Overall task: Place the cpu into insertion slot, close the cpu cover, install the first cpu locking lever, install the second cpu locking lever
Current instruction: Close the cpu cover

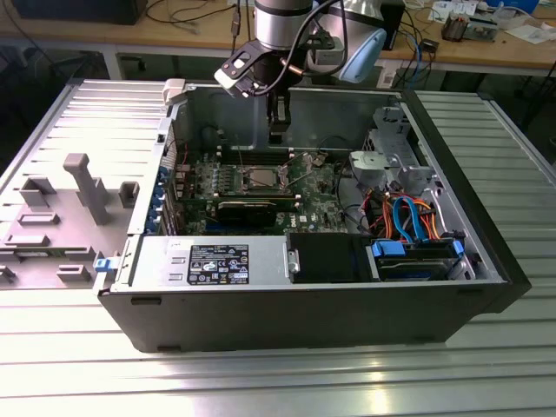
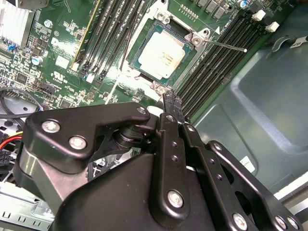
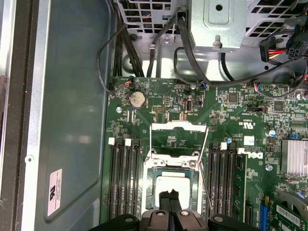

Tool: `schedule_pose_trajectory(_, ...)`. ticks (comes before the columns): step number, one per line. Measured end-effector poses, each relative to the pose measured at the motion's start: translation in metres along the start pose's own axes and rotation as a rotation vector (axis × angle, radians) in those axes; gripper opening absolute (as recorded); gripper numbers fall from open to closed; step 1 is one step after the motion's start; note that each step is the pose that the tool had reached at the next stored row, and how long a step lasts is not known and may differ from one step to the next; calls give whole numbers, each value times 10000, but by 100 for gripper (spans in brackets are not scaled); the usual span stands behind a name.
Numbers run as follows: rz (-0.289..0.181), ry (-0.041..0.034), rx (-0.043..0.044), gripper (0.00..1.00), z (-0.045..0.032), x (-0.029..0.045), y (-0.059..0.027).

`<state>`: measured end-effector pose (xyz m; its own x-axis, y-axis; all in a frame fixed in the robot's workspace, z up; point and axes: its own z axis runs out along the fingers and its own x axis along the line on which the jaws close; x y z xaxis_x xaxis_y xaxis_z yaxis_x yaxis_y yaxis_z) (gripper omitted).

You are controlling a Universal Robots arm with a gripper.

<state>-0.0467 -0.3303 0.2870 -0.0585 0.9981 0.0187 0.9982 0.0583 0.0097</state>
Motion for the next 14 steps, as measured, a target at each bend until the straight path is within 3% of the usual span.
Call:
schedule_pose_trajectory(8, 3, 0, 0, 11, 0, 0, 1)
schedule_pose_trajectory(14, 94, 0, -2, 11, 10, -32, 54)
